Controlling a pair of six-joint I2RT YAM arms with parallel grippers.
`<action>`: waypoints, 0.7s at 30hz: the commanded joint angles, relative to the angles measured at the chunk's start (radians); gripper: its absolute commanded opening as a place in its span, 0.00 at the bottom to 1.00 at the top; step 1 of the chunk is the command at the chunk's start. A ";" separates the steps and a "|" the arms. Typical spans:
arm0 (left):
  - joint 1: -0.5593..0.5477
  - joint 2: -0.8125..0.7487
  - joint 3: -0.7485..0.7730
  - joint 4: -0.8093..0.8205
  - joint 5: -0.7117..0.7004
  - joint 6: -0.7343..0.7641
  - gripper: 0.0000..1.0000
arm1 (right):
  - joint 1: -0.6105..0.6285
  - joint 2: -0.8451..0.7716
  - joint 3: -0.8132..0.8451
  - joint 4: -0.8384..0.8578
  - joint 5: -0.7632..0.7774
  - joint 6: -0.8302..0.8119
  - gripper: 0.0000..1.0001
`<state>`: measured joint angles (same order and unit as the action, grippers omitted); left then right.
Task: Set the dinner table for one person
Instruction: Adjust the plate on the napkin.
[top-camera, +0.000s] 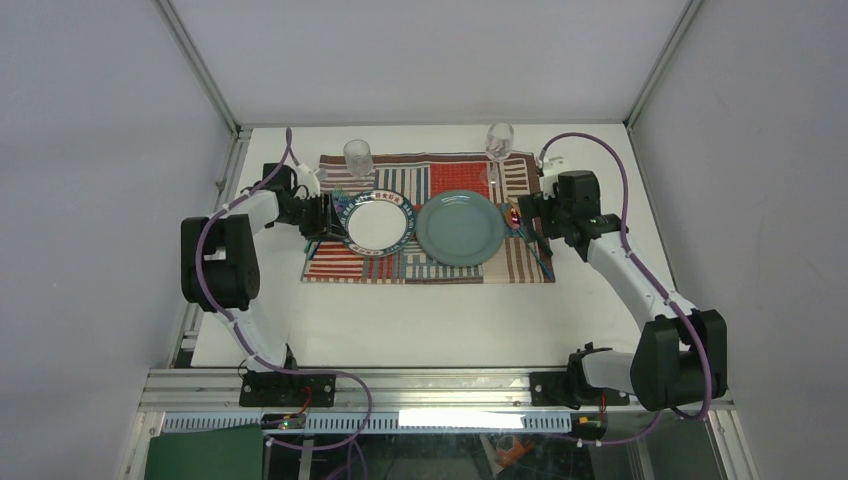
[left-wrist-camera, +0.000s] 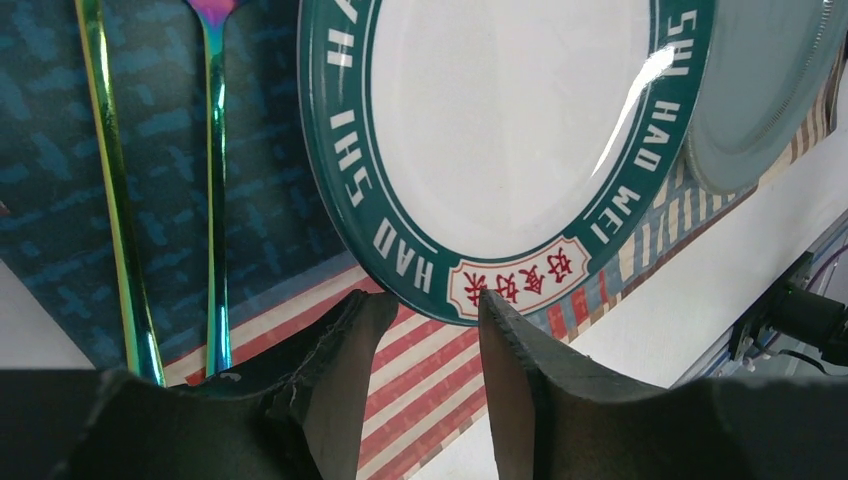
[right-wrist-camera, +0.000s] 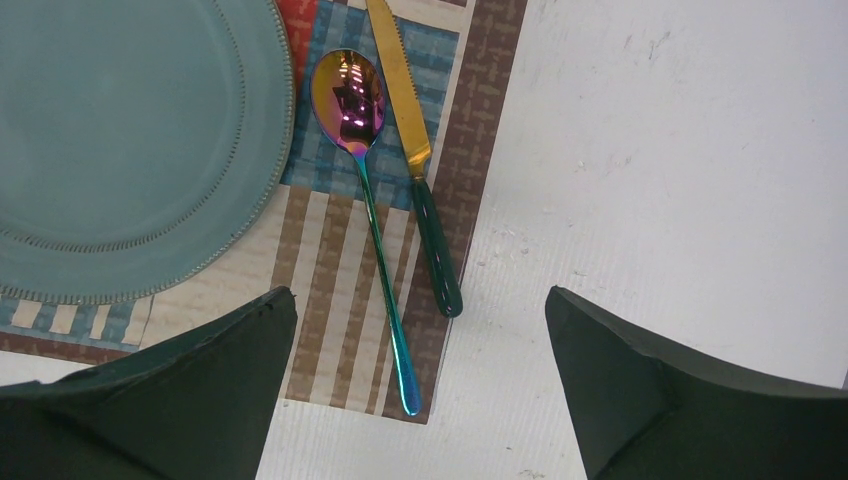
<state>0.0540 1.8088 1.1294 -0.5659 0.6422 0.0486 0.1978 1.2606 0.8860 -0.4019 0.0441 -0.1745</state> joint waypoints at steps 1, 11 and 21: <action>0.021 0.009 0.014 0.040 0.009 -0.034 0.44 | -0.007 -0.013 0.026 0.023 -0.003 -0.002 1.00; 0.032 0.008 0.013 0.046 -0.020 -0.025 0.45 | -0.007 -0.005 0.030 0.021 -0.007 -0.003 1.00; 0.031 0.029 0.015 0.064 0.003 -0.042 0.32 | -0.006 -0.009 0.029 0.021 -0.003 -0.005 1.00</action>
<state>0.0738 1.8423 1.1294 -0.5457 0.6090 0.0311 0.1978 1.2606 0.8860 -0.4019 0.0441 -0.1745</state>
